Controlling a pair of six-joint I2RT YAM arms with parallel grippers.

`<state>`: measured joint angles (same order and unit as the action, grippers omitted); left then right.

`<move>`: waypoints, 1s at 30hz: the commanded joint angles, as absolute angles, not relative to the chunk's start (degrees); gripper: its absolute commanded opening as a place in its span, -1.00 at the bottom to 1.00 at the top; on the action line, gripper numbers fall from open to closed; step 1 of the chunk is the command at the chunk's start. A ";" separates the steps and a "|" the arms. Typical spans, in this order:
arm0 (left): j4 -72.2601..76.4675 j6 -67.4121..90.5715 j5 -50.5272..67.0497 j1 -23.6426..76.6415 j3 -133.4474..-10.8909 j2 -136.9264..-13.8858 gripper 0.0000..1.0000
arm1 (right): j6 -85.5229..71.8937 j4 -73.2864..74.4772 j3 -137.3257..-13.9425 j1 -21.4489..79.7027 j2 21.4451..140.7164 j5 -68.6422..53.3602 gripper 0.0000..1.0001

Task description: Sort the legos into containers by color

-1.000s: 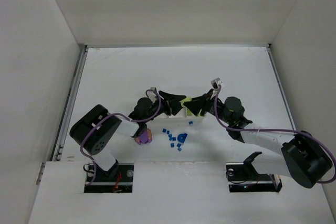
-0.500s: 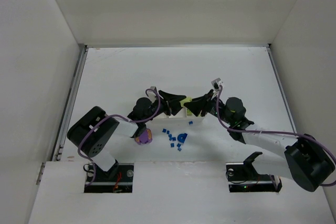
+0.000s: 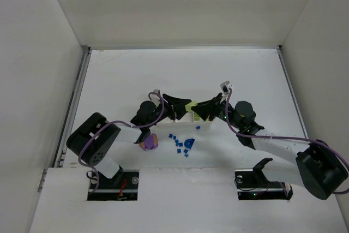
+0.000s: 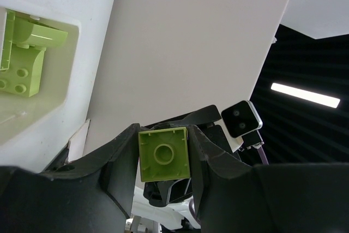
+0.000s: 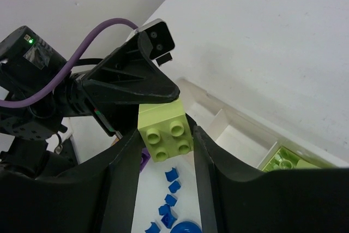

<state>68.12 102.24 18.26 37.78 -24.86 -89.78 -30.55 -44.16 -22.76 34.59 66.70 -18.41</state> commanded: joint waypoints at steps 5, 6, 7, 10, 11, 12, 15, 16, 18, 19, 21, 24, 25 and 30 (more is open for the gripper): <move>69.61 100.20 17.67 37.48 -24.61 -87.10 -0.78 | -31.38 -47.11 -23.91 34.93 66.62 -18.90 -0.30; 69.61 100.11 17.67 37.40 -24.52 -87.01 -0.78 | -31.55 -47.11 -23.82 34.93 66.19 -18.81 -0.33; 69.61 100.02 17.67 37.22 -24.43 -86.92 -0.78 | -31.81 -47.11 -23.56 34.59 65.57 -18.72 -0.35; 69.61 99.84 17.58 36.52 -23.91 -86.66 -0.78 | -33.22 -47.29 -22.68 32.83 63.20 -18.72 -0.38; 69.61 99.84 17.58 36.26 -23.82 -86.57 -0.79 | -33.57 -47.11 -22.50 32.30 62.58 -18.63 -0.38; 69.52 99.67 17.58 35.73 -23.64 -86.40 -0.79 | -33.92 -47.11 -22.15 31.86 62.14 -18.37 -0.37; 68.21 98.44 17.58 34.50 -23.29 -85.26 -0.79 | -34.80 -47.11 -21.27 30.81 61.61 -17.32 -0.37; 67.33 97.57 17.58 34.06 -23.29 -84.64 -0.79 | -34.98 -47.11 -21.10 30.72 61.61 -17.05 -0.37; 64.88 95.72 17.40 33.27 -23.38 -83.33 -0.79 | -35.51 -47.11 -20.74 30.80 61.79 -16.18 -0.37; 63.38 94.76 17.23 32.83 -23.47 -82.45 -0.79 | -35.59 -47.11 -20.57 30.98 61.79 -15.65 -0.37; 60.57 92.56 16.88 31.95 -23.73 -80.52 -0.79 | -35.68 -46.59 -20.30 30.98 61.79 -14.51 -0.37; 55.21 87.82 15.82 31.33 -24.78 -76.65 -0.79 | -35.07 -42.64 -20.56 30.98 61.44 -11.18 -0.37; 52.93 85.89 15.30 31.42 -25.22 -75.07 -0.79 | -34.55 -40.36 -20.83 31.33 61.35 -9.51 -0.36; 39.66 74.90 10.21 33.52 -28.73 -68.39 -0.77 | -31.65 -28.06 -24.25 33.79 63.19 0.51 -0.36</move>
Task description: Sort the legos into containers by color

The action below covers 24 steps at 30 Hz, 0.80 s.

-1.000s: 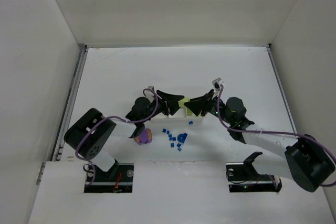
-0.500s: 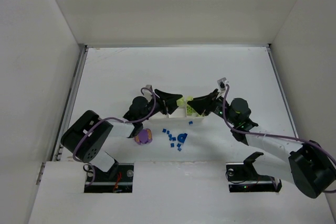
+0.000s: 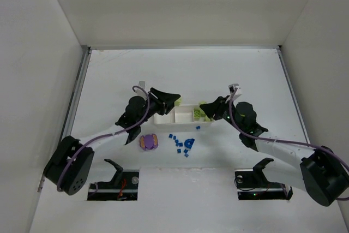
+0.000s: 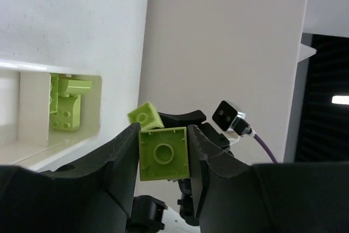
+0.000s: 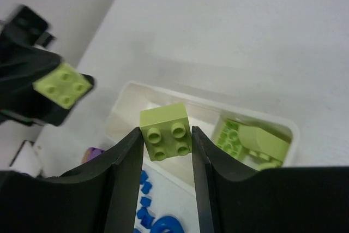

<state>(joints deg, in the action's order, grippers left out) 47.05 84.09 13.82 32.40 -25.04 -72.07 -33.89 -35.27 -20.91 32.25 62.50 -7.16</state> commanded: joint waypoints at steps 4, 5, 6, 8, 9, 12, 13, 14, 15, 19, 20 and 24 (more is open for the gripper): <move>32.71 68.13 5.81 36.33 -30.93 -65.66 -0.76 | -29.97 -23.03 -26.28 36.68 65.21 5.09 -0.34; 31.74 66.90 4.93 36.95 -31.20 -65.39 -0.76 | -29.80 -22.59 -26.54 37.39 65.65 5.88 -0.32; 30.86 65.84 4.14 37.57 -31.46 -65.22 -0.76 | -29.53 -22.24 -26.72 37.92 66.00 6.41 -0.31; 29.80 64.43 2.82 38.62 -31.81 -65.21 -0.76 | -29.18 -21.80 -26.98 38.71 66.88 7.03 -0.28; 29.62 63.81 2.38 39.15 -31.99 -65.48 -0.76 | -29.18 -21.71 -27.07 38.89 67.23 7.29 -0.26; 29.44 62.67 1.93 40.12 -32.78 -66.62 -0.76 | -29.09 -21.71 -26.98 38.98 67.41 8.96 -0.19; 29.36 62.32 1.93 40.38 -33.04 -67.06 -0.76 | -29.09 -21.71 -26.98 38.98 67.24 9.31 -0.18; 29.36 62.05 1.93 40.56 -33.39 -67.50 -0.76 | -29.00 -21.71 -26.98 38.98 67.15 9.40 -0.17; 29.36 61.62 1.93 40.82 -33.75 -68.02 -0.76 | -29.00 -21.62 -26.98 38.98 67.06 9.40 -0.15; 29.27 60.65 1.58 42.05 -34.89 -69.87 -0.76 | -29.00 -20.92 -26.98 38.98 66.45 10.19 0.02; 29.27 60.47 1.41 42.31 -35.15 -70.31 -0.76 | -29.00 -20.92 -26.90 38.98 66.18 10.37 0.04; 28.92 59.42 0.70 43.55 -36.30 -71.72 -0.76 | -29.18 -20.92 -26.37 38.98 64.87 10.37 0.12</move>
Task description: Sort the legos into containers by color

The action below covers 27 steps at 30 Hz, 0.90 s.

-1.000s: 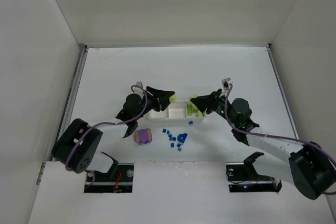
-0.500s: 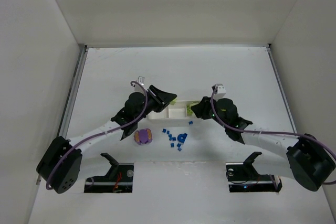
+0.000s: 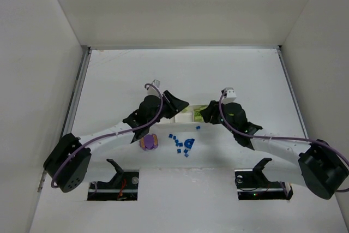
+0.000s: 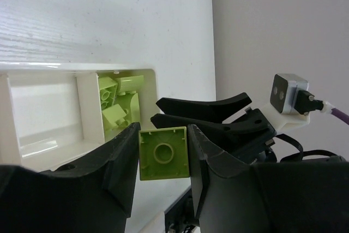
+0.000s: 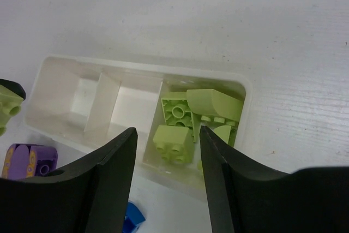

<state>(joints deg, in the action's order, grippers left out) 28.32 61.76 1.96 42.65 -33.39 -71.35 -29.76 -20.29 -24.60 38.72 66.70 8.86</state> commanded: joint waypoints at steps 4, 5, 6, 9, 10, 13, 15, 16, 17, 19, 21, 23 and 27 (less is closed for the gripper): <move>27.51 57.14 -0.26 45.04 -38.14 -72.95 -0.76 | -30.06 -20.92 -25.40 38.28 61.45 12.21 0.13; 26.99 56.35 -0.61 45.65 -38.75 -73.38 -0.76 | -30.32 -20.92 -24.97 38.10 60.13 13.17 0.11; 26.46 55.21 -1.14 46.35 -39.46 -73.91 -0.76 | -30.58 -20.57 -24.53 37.58 58.46 14.23 0.06; 24.44 51.60 -2.46 48.90 -42.44 -76.28 -0.75 | -31.64 -19.60 -23.56 35.82 55.56 15.99 -0.10; 23.74 50.11 -2.72 49.87 -43.58 -77.33 -0.75 | -32.34 -19.51 -23.03 35.03 54.85 16.26 -0.12; 21.45 46.51 -4.13 52.50 -47.19 -80.93 -0.74 | -34.10 -19.69 -21.28 33.01 53.09 16.44 -0.12; 20.40 44.66 -5.88 53.91 -49.12 -83.48 -0.71 | -35.33 -19.95 -20.22 32.13 52.12 16.17 -0.10; 19.96 43.95 -6.85 54.53 -49.91 -84.71 -0.71 | -35.59 -19.95 -19.78 31.86 51.60 16.08 -0.08; 19.52 43.42 -7.55 54.88 -50.70 -85.86 -0.69 | -35.68 -19.95 -19.60 31.86 51.33 16.00 -0.08; 18.90 42.45 -8.87 55.24 -52.03 -87.79 -0.67 | -35.77 -19.69 -19.34 32.21 50.63 16.26 -0.08; 18.81 41.40 -10.10 55.41 -53.08 -89.55 -0.64 | -35.86 -19.51 -18.99 32.21 49.93 16.35 -0.07; 18.37 40.87 -10.72 55.50 -53.96 -90.96 -0.57 | -36.12 -19.51 -18.55 32.21 49.13 16.35 -0.06; 17.75 39.99 -10.81 55.85 -55.54 -92.98 -0.29 | -37.00 -19.51 -17.75 32.21 47.55 16.17 -0.05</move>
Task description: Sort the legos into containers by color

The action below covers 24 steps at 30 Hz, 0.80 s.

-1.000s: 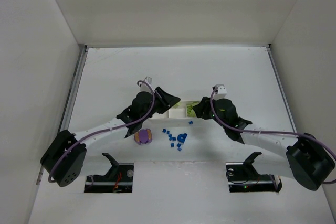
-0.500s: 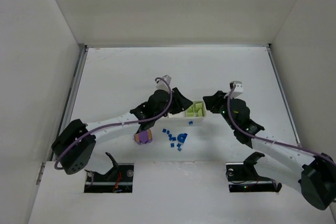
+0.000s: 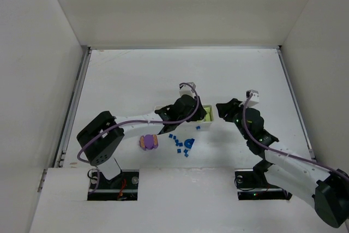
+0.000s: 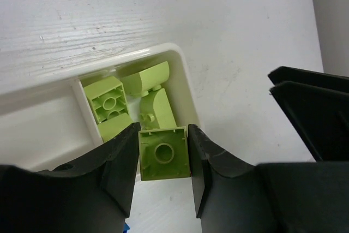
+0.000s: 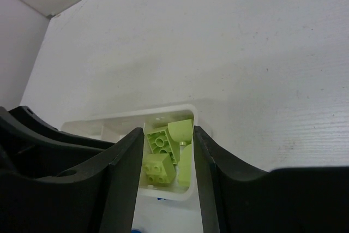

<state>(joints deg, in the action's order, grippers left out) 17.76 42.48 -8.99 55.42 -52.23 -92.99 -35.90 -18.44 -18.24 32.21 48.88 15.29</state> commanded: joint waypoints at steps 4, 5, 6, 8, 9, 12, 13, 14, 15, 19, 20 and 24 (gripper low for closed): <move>17.84 39.73 -10.81 55.85 -56.16 -93.08 -0.06 | -37.00 -19.51 -17.67 32.21 47.37 16.08 -0.03; 18.02 39.73 -10.64 55.77 -56.16 -92.82 -0.01 | -37.00 -19.51 -17.75 32.47 47.63 16.08 -0.03; 18.10 39.73 -10.46 55.59 -56.16 -92.55 0.03 | -36.91 -19.51 -17.84 32.82 48.07 16.08 -0.02; 18.11 39.64 -10.28 55.24 -56.08 -92.02 0.09 | -36.83 -19.77 -17.93 33.44 48.86 16.08 -0.02; 17.93 39.64 -10.28 55.15 -55.99 -91.76 0.09 | -36.74 -19.78 -18.02 33.79 49.22 16.17 -0.03; 17.75 40.07 -10.72 54.36 -54.76 -90.01 0.09 | -36.56 -19.51 -18.63 35.19 49.92 15.56 -0.13; 17.75 40.34 -10.90 53.84 -53.89 -88.96 0.08 | -36.39 -19.34 -18.98 36.59 50.27 15.03 -0.20; 17.75 40.86 -11.07 53.05 -52.83 -87.81 0.07 | -36.21 -19.07 -19.51 38.00 50.71 14.42 -0.25; 17.75 41.57 -11.25 52.26 -51.52 -86.32 0.05 | -35.95 -18.64 -20.21 39.75 51.41 13.63 -0.29; 16.44 45.69 -11.69 47.87 -44.58 -77.46 0.04 | -34.02 -16.70 -24.25 49.76 56.50 11.61 -0.32; 15.74 46.49 -12.04 46.72 -42.65 -74.73 0.03 | -33.32 -16.35 -25.39 52.49 58.08 11.43 -0.29; 9.34 48.07 -14.84 43.20 -36.66 -63.04 0.03 | -29.98 -16.43 -30.66 62.69 66.16 10.55 0.09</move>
<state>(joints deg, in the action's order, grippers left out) 13.91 45.60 -11.88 44.77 -39.66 -70.08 -33.52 -16.08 -25.71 57.89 62.37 12.27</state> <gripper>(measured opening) 0.520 0.518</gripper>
